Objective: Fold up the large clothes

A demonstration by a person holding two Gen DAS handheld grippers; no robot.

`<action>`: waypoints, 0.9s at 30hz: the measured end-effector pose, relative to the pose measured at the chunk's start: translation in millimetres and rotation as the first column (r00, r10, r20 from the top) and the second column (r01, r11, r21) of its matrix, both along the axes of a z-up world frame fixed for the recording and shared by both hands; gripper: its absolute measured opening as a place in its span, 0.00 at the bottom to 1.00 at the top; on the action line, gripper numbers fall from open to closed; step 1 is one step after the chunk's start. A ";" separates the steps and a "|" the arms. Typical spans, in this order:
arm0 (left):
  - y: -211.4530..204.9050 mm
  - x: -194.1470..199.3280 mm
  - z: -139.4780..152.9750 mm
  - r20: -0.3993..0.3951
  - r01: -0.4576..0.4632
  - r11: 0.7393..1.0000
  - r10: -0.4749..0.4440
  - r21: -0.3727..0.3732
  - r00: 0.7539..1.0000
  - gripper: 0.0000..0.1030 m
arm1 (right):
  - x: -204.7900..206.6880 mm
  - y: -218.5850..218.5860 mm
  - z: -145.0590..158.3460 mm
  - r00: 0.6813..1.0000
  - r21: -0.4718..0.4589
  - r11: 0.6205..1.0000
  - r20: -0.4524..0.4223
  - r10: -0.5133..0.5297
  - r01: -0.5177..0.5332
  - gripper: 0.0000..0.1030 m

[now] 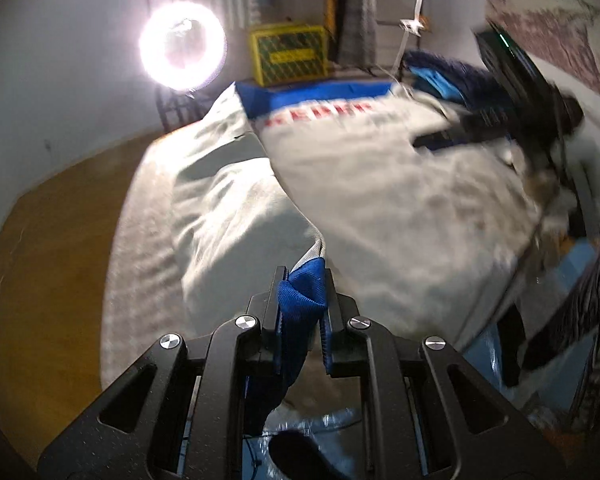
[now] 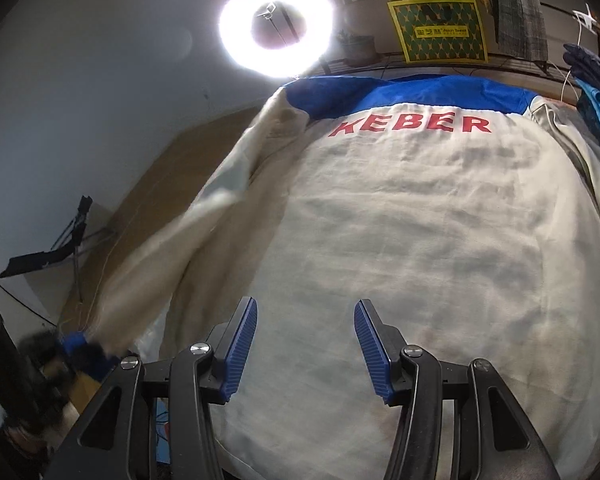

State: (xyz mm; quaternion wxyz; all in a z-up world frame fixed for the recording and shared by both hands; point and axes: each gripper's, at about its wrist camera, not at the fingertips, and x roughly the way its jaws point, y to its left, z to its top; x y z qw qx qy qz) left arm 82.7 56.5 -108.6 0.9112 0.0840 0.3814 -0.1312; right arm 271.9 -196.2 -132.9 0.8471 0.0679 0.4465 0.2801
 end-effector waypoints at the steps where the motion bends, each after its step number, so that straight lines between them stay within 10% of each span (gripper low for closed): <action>1: -4.3 -4.1 -4.9 -0.011 0.012 1.000 -0.012 0.013 1.000 0.12 | 1.2 1.3 -0.8 1.000 0.003 1.000 -0.006 0.003 -0.003 0.52; 13: -9.6 -25.9 -32.2 -0.090 0.045 0.999 -0.043 0.023 0.995 0.14 | -1.3 43.0 -39.1 0.987 -0.002 0.995 -0.123 0.103 -0.104 0.52; 15: -8.8 -28.3 -31.1 -0.119 0.057 0.998 -0.056 0.004 0.991 0.37 | -1.3 49.5 -46.1 0.983 -0.005 0.994 -0.145 0.111 -0.113 0.52; 19: 4.9 -40.0 -19.0 -0.138 0.050 0.993 -0.066 -0.110 0.988 0.49 | -7.0 64.3 -62.0 0.972 -0.011 0.990 -0.191 0.138 -0.143 0.53; 27: 100.3 -26.7 -2.6 -0.168 -0.268 0.916 0.225 -0.300 0.960 0.52 | -19.1 81.9 -89.9 0.916 0.130 0.974 -0.336 0.221 -0.187 0.63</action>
